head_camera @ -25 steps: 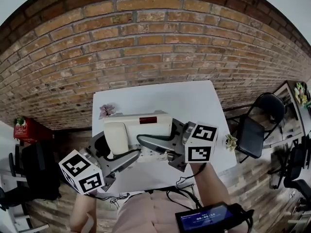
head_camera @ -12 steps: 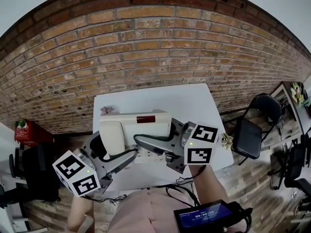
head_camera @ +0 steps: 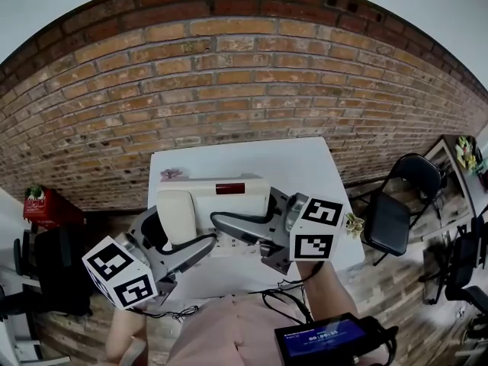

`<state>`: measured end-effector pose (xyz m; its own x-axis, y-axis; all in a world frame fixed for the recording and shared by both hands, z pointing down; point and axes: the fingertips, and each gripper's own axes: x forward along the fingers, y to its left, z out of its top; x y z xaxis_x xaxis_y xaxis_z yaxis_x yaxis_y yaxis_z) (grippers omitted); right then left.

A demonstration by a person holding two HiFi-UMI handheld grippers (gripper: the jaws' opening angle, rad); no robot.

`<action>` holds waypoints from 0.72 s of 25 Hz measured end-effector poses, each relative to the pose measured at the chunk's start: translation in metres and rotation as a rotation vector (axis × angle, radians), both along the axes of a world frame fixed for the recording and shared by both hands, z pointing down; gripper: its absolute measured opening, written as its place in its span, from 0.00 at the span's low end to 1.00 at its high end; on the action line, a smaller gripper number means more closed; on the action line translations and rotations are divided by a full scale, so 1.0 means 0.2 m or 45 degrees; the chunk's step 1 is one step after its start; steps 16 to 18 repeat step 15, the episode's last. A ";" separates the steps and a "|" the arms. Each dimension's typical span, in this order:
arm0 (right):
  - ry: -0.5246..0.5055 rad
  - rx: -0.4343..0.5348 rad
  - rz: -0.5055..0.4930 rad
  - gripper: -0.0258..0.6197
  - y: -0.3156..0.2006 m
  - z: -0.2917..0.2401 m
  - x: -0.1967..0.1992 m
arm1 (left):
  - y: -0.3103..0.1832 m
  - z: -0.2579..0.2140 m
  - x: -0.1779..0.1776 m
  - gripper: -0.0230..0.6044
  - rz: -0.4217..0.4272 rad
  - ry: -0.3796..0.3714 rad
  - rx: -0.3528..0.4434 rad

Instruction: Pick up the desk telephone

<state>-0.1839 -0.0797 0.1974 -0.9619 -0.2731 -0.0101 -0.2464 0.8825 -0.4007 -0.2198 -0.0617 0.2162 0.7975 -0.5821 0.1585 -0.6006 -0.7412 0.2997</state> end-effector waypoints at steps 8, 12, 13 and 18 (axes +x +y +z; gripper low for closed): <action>0.008 0.007 -0.015 0.44 0.02 -0.01 -0.01 | 0.02 0.00 -0.01 0.70 -0.017 -0.002 -0.001; 0.011 0.009 -0.021 0.44 0.01 -0.01 -0.01 | 0.01 0.00 -0.01 0.70 -0.024 -0.001 -0.002; 0.012 0.010 -0.023 0.44 0.01 0.00 -0.02 | 0.01 0.00 -0.01 0.70 -0.026 -0.001 -0.003; 0.014 0.008 -0.026 0.44 0.00 0.00 -0.03 | 0.01 0.00 -0.02 0.70 -0.030 -0.001 -0.006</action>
